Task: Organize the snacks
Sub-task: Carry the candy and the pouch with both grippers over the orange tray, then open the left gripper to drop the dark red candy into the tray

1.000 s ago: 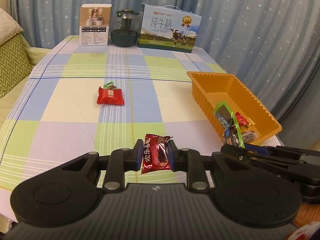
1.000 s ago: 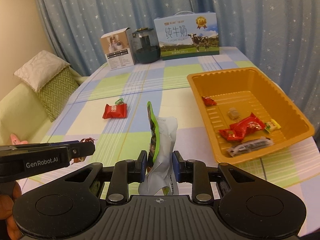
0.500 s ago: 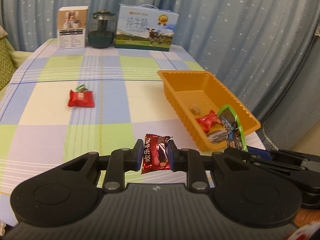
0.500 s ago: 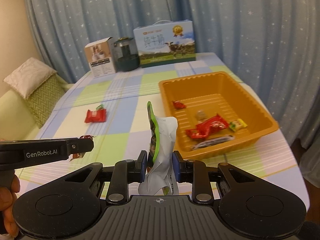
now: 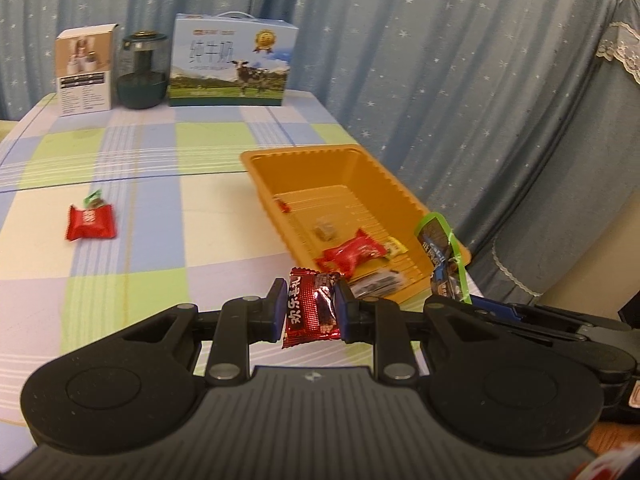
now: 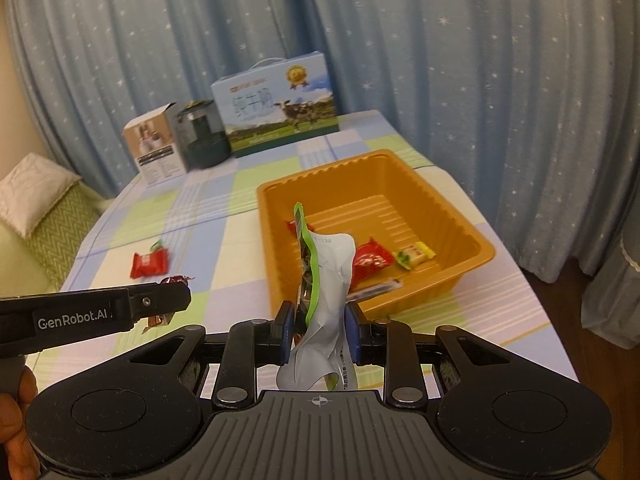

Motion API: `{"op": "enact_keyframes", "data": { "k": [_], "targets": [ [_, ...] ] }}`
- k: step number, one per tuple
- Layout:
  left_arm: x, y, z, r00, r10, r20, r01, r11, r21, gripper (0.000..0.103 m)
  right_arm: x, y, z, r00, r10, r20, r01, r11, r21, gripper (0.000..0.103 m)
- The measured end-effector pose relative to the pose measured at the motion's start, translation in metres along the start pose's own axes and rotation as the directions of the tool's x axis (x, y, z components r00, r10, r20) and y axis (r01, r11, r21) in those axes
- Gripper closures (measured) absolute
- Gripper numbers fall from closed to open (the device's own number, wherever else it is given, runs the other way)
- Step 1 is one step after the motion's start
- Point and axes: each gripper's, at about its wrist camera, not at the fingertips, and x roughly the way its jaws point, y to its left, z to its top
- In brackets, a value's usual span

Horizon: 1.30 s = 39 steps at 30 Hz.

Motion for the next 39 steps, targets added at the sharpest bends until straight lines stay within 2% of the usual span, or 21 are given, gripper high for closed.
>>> {"op": "enact_keyframes", "data": {
  "k": [8,19,25,39],
  "targets": [
    [0.019,-0.02,0.025,0.999,-0.039,0.01,0.039,0.999,0.004,0.081,-0.003,-0.022,0.033,1.0,-0.008,0.023,0.007,0.999,0.031,0.076],
    [0.048,-0.033,0.054,0.997,-0.079,0.02,0.079,0.997,-0.009,0.081,0.011,-0.039,0.083,0.999,-0.01,0.037,0.011,1.0,-0.019,0.076],
    [0.066,-0.032,0.062,0.997,-0.076,0.015,0.076,0.997,-0.008,0.081,0.03,-0.047,0.09,0.999,-0.022,0.03,0.023,0.998,-0.052,0.076],
    [0.105,-0.012,0.074,0.997,-0.076,-0.006,0.075,0.994,-0.084,0.081,0.085,-0.049,0.095,1.0,-0.01,-0.018,0.008,0.994,-0.107,0.076]
  ]
}}
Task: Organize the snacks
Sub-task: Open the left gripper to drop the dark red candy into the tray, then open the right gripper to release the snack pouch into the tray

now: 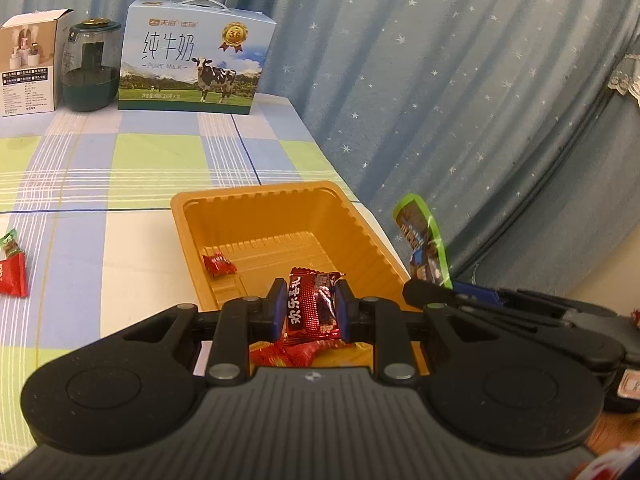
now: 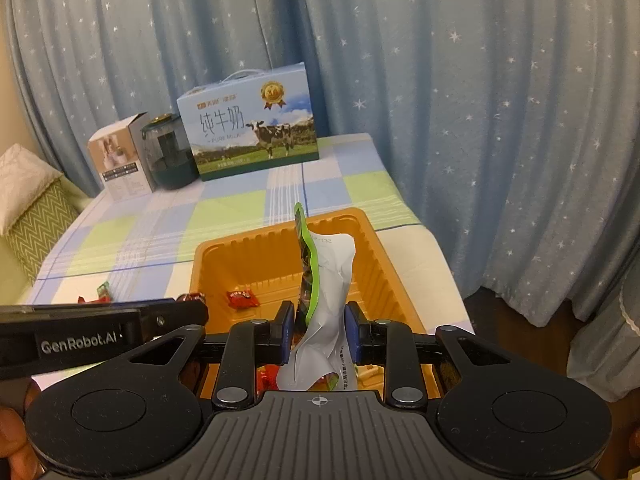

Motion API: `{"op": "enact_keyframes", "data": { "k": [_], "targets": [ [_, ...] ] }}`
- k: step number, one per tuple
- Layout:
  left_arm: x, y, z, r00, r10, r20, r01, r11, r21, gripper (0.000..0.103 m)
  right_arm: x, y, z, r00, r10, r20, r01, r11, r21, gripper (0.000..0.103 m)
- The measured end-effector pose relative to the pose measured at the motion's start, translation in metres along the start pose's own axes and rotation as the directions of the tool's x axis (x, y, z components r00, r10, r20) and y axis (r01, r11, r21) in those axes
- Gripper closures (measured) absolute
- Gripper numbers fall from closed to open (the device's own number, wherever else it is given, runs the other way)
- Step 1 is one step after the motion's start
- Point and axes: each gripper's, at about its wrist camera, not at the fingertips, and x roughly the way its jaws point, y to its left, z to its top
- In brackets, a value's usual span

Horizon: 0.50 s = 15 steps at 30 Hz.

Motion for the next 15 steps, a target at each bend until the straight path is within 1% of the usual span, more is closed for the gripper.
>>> {"op": "enact_keyframes", "data": {
  "k": [3,10,13,15],
  "targets": [
    [0.006,0.004,0.005,1.0,0.009,0.015,-0.009,1.0,-0.017,0.081,0.009,-0.002,0.001,1.0,-0.004,-0.011,0.004,1.0,0.002,0.076],
    [0.02,0.005,0.014,1.0,0.013,0.006,-0.012,1.0,-0.019,0.081,0.019,-0.01,0.001,1.0,-0.009,-0.023,0.01,1.0,0.021,0.076],
    [0.023,0.005,0.015,1.0,0.015,-0.005,-0.015,1.0,-0.015,0.067,0.02,-0.01,0.001,1.0,-0.01,-0.027,0.011,1.0,0.027,0.076],
    [0.022,0.007,0.014,1.0,0.025,0.0,-0.025,1.0,-0.013,0.066,0.019,-0.012,0.0,1.0,-0.009,-0.028,0.01,0.999,0.032,0.076]
  ]
}}
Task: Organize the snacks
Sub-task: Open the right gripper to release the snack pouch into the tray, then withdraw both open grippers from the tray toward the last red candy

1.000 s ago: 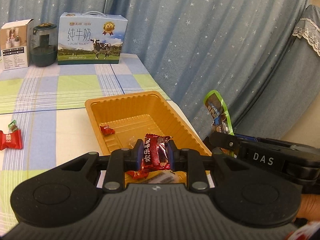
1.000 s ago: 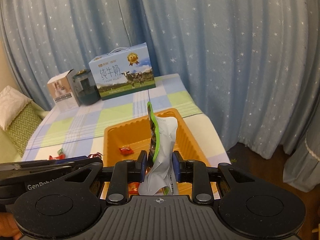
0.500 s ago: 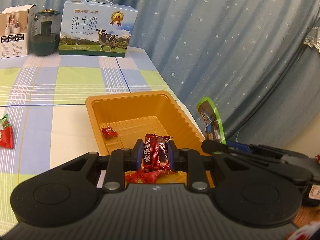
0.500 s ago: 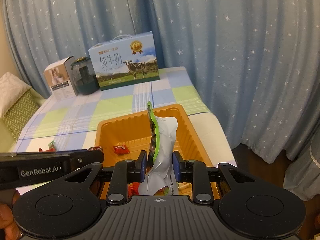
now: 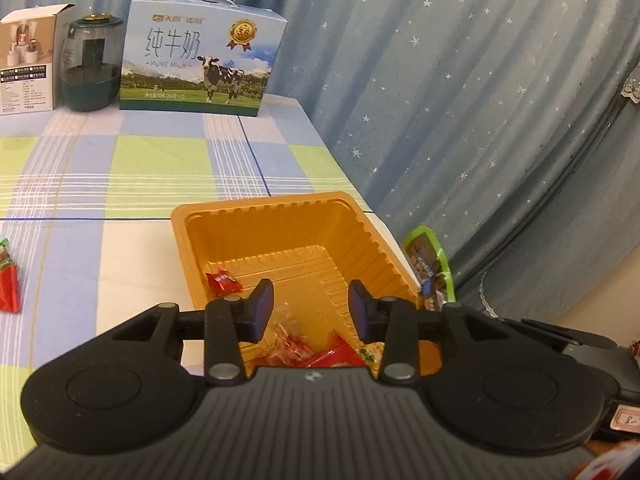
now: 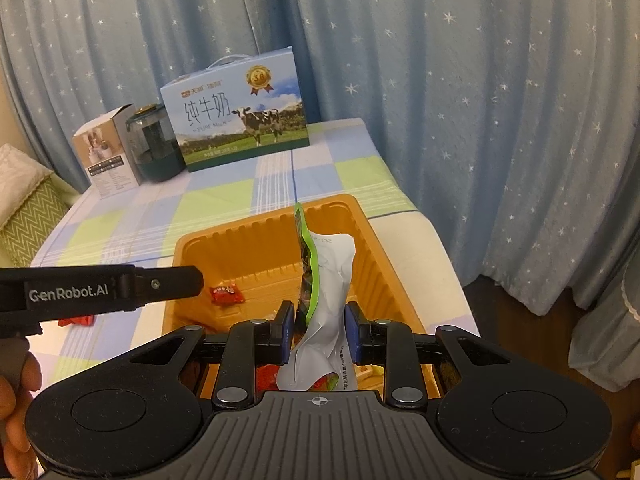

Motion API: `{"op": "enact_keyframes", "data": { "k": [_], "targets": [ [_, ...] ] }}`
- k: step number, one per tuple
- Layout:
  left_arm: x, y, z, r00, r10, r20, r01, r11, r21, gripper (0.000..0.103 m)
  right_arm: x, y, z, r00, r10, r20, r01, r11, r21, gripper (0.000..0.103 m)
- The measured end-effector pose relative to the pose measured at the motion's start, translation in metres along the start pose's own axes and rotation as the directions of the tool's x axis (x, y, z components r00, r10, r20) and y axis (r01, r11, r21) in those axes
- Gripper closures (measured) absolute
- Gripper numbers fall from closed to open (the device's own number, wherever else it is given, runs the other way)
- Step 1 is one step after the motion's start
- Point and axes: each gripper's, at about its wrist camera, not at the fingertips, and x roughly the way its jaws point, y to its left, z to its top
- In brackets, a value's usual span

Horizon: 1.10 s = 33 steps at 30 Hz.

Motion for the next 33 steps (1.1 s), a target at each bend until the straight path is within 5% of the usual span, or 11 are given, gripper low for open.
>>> {"op": "enact_keyframes", "data": {
  "k": [26,27,30,33],
  "targets": [
    [-0.02,0.026,-0.016,0.998,0.07,-0.007,-0.07,0.998,-0.005,0.066,0.015,0.012,0.011,0.999,0.041,0.014,-0.041,0.999,-0.019,0.075],
    [-0.021,0.027,-0.017,0.997,0.073,-0.006,-0.073,0.997,-0.005,0.066,0.015,0.011,0.01,0.999,0.051,0.018,-0.051,0.999,-0.013,0.072],
    [-0.023,0.03,-0.018,0.997,0.079,-0.006,-0.079,0.997,-0.013,0.061,0.012,0.007,0.01,0.998,0.054,0.033,-0.054,0.998,0.021,0.039],
    [-0.027,0.032,-0.021,0.996,0.089,-0.005,-0.089,0.996,-0.015,0.057,0.008,0.006,0.011,0.998,0.053,0.026,-0.054,0.998,0.032,0.039]
  ]
}}
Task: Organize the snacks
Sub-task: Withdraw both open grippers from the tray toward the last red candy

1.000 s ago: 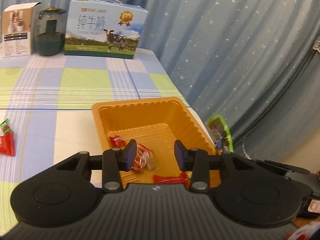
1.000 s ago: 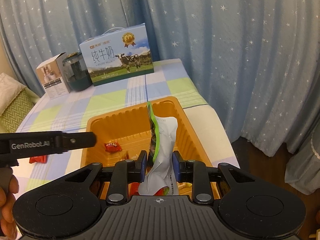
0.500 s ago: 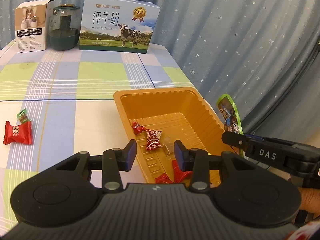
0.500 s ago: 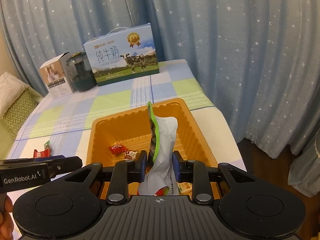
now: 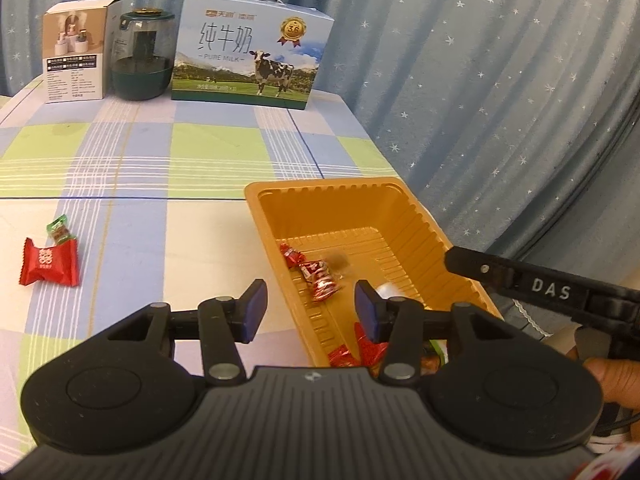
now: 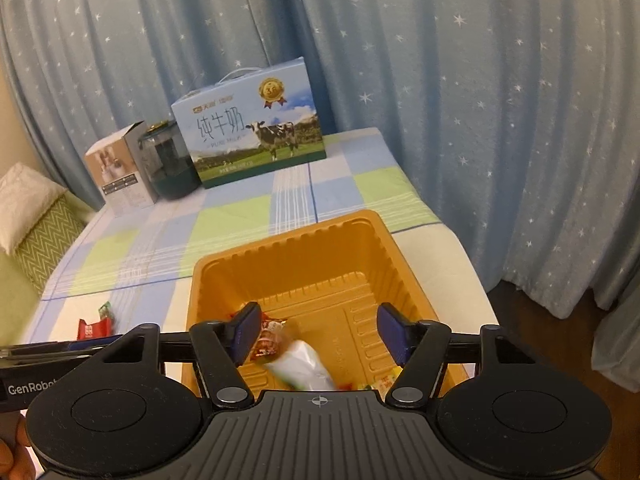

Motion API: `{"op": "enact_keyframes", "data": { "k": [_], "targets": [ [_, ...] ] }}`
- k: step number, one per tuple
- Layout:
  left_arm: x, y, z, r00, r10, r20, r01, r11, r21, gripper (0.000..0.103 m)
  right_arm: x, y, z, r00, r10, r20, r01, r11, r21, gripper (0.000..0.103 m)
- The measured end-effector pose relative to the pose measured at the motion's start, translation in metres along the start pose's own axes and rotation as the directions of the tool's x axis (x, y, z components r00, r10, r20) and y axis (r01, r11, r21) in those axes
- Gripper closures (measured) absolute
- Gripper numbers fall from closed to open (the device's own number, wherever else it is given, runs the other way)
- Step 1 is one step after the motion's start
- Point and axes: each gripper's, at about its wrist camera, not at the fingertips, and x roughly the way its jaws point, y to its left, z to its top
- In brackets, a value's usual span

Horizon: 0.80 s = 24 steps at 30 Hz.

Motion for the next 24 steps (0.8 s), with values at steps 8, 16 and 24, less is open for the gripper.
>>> {"op": "enact_keyframes", "data": {
  "k": [8,16,24],
  "targets": [
    [-0.022,0.013,-0.01,1.0,0.025,0.009,-0.025,0.999,-0.021,0.051,-0.025,-0.001,-0.002,1.0,-0.016,0.018,0.016,0.999,0.029,0.039],
    [-0.053,0.028,-0.019,0.998,0.058,0.03,-0.057,0.998,-0.027,0.048,-0.055,0.015,-0.002,0.999,-0.007,0.044,0.006,0.999,0.04,0.039],
    [-0.084,0.039,-0.028,0.994,0.095,0.047,-0.094,0.995,-0.018,0.047,-0.08,0.049,-0.008,0.997,0.041,0.063,-0.042,0.999,0.022,0.038]
  ]
}}
